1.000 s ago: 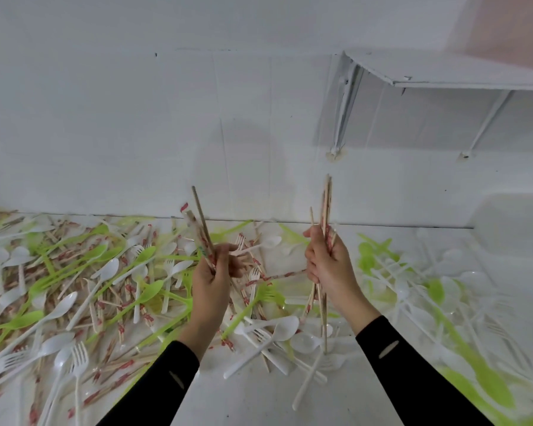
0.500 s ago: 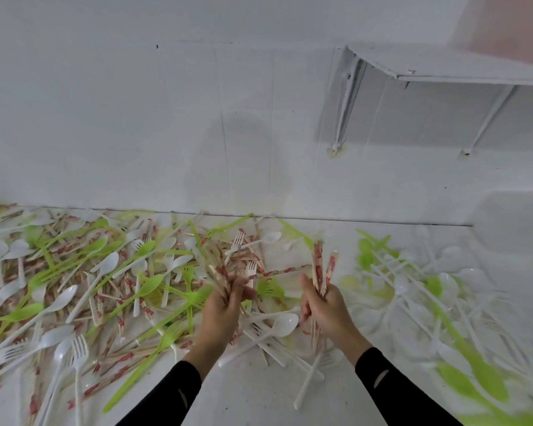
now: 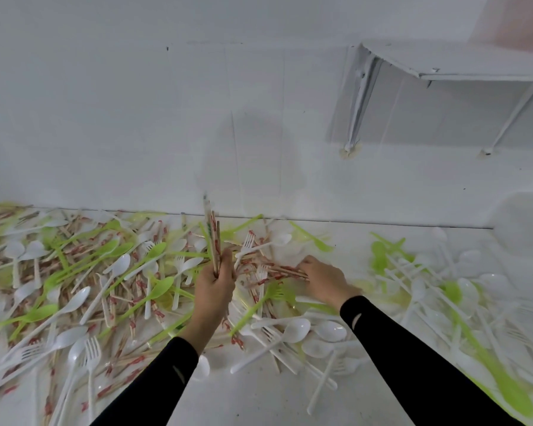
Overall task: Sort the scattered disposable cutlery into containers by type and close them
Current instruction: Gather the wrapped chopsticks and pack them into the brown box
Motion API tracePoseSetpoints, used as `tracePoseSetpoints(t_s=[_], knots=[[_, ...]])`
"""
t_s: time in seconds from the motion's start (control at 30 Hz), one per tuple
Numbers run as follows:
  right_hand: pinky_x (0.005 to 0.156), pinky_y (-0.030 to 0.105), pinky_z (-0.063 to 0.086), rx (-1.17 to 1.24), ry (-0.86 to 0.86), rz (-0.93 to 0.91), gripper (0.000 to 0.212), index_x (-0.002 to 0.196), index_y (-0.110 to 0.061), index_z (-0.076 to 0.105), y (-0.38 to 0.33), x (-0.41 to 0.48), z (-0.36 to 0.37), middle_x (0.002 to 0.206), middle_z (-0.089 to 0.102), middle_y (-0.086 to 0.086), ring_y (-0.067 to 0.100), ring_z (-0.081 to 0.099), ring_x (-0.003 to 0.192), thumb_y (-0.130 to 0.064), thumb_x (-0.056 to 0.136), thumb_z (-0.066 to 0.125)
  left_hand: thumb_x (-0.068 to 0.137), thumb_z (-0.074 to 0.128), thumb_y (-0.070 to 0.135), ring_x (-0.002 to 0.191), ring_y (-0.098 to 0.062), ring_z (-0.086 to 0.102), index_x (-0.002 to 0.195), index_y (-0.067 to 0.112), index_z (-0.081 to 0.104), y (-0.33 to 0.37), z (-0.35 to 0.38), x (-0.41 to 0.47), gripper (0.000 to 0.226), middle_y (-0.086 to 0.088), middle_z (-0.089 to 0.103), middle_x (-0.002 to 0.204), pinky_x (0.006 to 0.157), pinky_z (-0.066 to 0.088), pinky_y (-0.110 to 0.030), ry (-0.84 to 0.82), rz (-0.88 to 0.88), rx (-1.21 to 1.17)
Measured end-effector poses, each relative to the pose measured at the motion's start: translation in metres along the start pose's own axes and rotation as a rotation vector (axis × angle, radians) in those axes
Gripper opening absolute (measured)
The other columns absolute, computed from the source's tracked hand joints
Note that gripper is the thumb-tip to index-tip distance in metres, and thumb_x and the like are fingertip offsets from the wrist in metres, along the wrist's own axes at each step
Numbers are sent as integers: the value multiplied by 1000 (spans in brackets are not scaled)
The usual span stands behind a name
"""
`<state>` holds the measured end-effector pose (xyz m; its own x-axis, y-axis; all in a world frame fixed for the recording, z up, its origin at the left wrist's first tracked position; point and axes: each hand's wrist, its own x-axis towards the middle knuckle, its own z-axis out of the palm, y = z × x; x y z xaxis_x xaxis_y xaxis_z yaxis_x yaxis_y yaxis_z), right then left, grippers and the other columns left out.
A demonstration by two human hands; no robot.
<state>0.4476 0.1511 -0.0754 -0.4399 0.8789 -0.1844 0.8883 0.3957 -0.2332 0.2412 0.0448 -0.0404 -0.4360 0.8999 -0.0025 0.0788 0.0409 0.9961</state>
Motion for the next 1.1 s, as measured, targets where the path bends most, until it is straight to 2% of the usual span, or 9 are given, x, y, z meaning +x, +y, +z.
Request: tracePoseSetpoints(t_s=[0.2,0.27,0.37,0.5,0.63,0.73,0.87,1.0,1.1], knots=[[71,33,41,14,215,53,32,131,-23,48,6,-11,-23,89,49,-3,24,53,106,-20,99,45,102,49,31,53,-5,58,107,19,62,-3,0,28,18,4,67,80,48,45,-24,49,-8,130],[69,34,39,38,266,72,32,130,-20,49,7,-17,-29,81,42,-4,26,52,103,-21,98,47,101,51,28,53,-1,60,108,17,61,-6,9,44,16,4,68,84,49,49,-22,20,-32,149],[77,37,36,-4,313,46,31,126,-12,50,6,-27,-32,95,60,10,33,53,99,-20,97,47,102,51,26,55,-8,58,102,14,62,-12,31,66,17,3,71,85,50,46,-22,-93,-83,279],[67,37,42,265,188,4,19,115,-11,48,-3,-46,-26,89,62,14,35,60,82,-19,98,45,99,50,29,63,-21,57,88,6,61,-20,54,85,28,-7,67,77,57,48,-32,-149,-62,588],[59,30,39,320,118,-102,21,97,-17,53,-7,-67,-4,73,58,-3,21,54,65,-39,98,51,93,60,39,76,-26,63,97,6,59,-21,63,91,34,-8,65,86,67,54,-35,-234,5,777],[61,28,39,235,65,-77,24,96,-23,57,-4,-73,6,73,55,-7,16,50,65,-45,97,50,90,64,44,73,-25,61,92,9,52,-19,65,93,37,-5,60,83,57,45,-31,-289,-12,1073],[62,33,43,330,93,-16,8,89,-22,55,-1,-69,8,70,55,-4,23,56,69,-26,94,51,87,53,4,64,-22,55,84,5,51,-28,59,96,4,-13,55,80,50,38,-25,-260,-94,787],[63,33,50,659,93,31,13,100,-20,61,-18,-61,9,81,69,6,24,60,65,-19,95,49,91,59,43,64,-14,51,89,10,54,-16,37,91,34,-1,56,78,54,40,-25,-339,-221,690],[52,27,41,680,-35,34,21,88,-20,61,-36,-55,10,71,62,2,19,50,54,-33,98,49,96,52,45,57,-12,42,80,12,50,-11,13,76,37,1,47,68,52,32,-24,-387,-163,813]])
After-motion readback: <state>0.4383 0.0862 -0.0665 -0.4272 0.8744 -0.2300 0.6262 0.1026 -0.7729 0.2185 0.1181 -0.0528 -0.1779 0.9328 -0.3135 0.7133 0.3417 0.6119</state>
